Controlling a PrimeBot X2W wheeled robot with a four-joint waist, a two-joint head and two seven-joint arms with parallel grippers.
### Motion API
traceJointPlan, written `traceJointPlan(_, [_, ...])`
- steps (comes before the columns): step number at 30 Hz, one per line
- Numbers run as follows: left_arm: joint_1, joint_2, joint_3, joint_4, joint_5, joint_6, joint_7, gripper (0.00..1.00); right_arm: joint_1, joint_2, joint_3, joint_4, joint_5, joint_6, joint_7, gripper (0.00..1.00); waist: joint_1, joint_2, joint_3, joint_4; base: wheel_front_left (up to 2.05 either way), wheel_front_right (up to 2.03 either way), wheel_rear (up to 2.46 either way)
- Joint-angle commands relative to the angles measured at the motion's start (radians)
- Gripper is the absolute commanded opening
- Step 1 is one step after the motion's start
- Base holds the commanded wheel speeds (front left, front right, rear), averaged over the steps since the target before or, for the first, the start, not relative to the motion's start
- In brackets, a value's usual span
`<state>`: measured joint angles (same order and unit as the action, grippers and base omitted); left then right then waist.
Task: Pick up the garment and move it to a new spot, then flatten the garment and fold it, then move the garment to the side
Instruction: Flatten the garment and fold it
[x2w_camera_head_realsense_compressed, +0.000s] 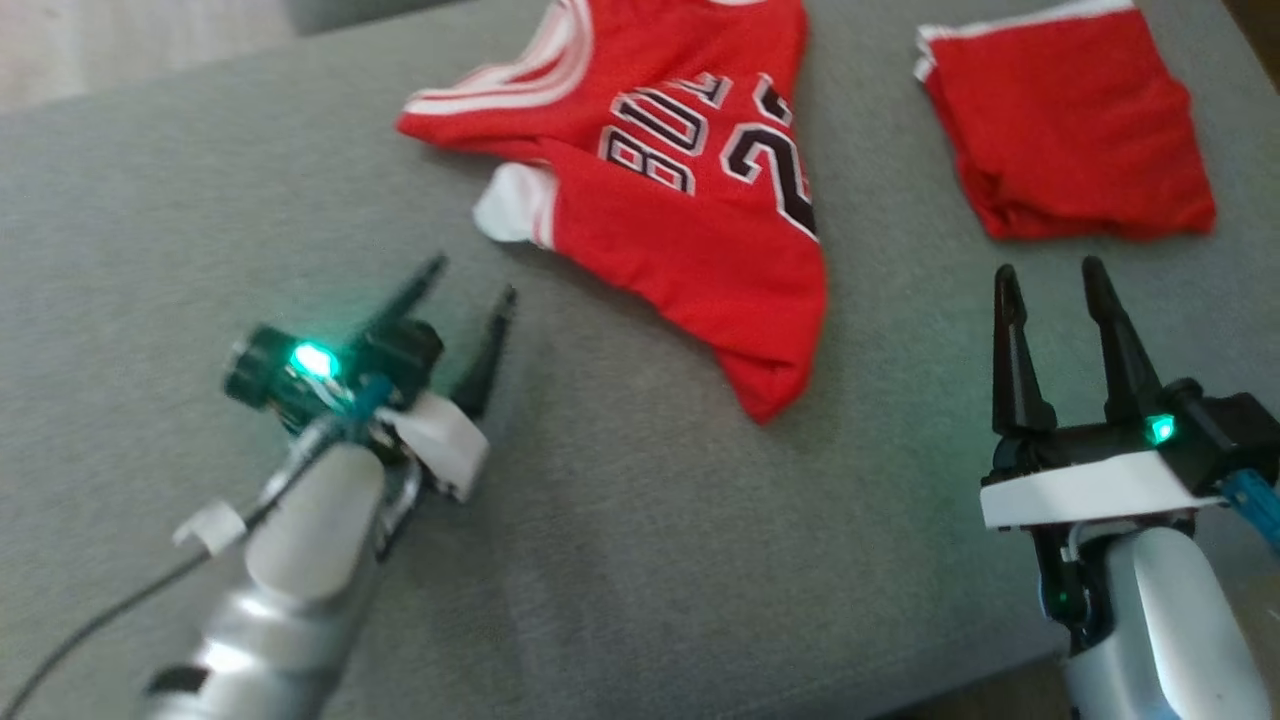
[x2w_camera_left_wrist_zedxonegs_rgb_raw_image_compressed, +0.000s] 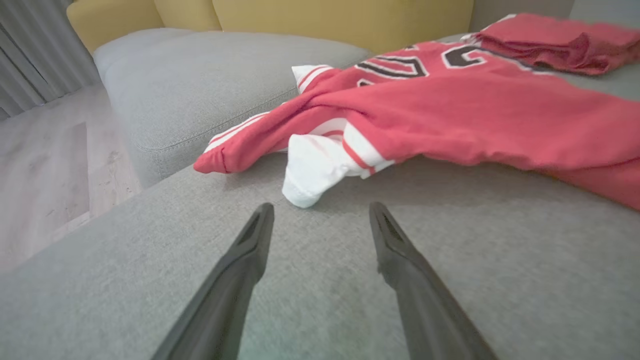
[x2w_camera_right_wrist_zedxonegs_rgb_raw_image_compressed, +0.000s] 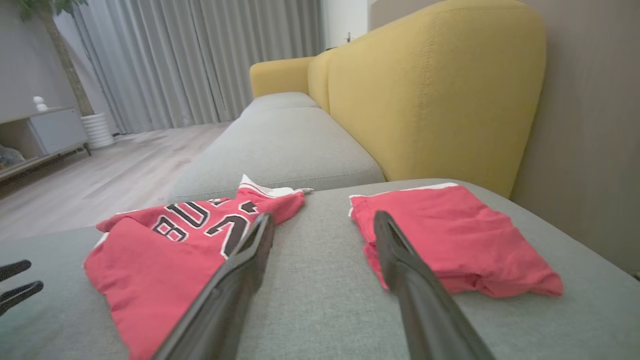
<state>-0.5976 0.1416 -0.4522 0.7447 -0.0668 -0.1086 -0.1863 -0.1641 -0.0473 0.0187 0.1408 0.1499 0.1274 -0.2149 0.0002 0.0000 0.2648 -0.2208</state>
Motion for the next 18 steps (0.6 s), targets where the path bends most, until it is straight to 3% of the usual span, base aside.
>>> traceJointPlan(1, [-0.067,0.036,0.023,0.003,0.019,0.020,-0.010,1.00,-0.037,-0.003,0.023,-0.036,0.012,0.003,-0.015,1.00,-0.0002,0.0000,0.053,-0.054,0.00,0.00,0.00])
traceJointPlan(5, [-0.134,0.054,0.016,0.073,0.048,0.053,-0.029,1.00,-0.042,-0.003,0.022,-0.028,0.025,0.003,-0.026,1.00,-0.0002,0.0000,0.080,-0.083,0.00,0.00,0.00])
traceJointPlan(11, [-0.199,0.053,0.003,0.159,0.056,0.060,-0.051,1.00,-0.060,-0.003,-0.006,-0.006,0.012,0.003,-0.038,1.00,-0.0002,0.0000,0.102,-0.103,0.00,0.00,0.00])
traceJointPlan(18, [-0.249,0.045,0.012,0.192,0.047,0.099,-0.072,1.00,-0.077,-0.003,-0.008,0.001,0.024,0.003,-0.044,1.00,-0.0002,0.0000,0.118,-0.106,0.00,0.00,0.00])
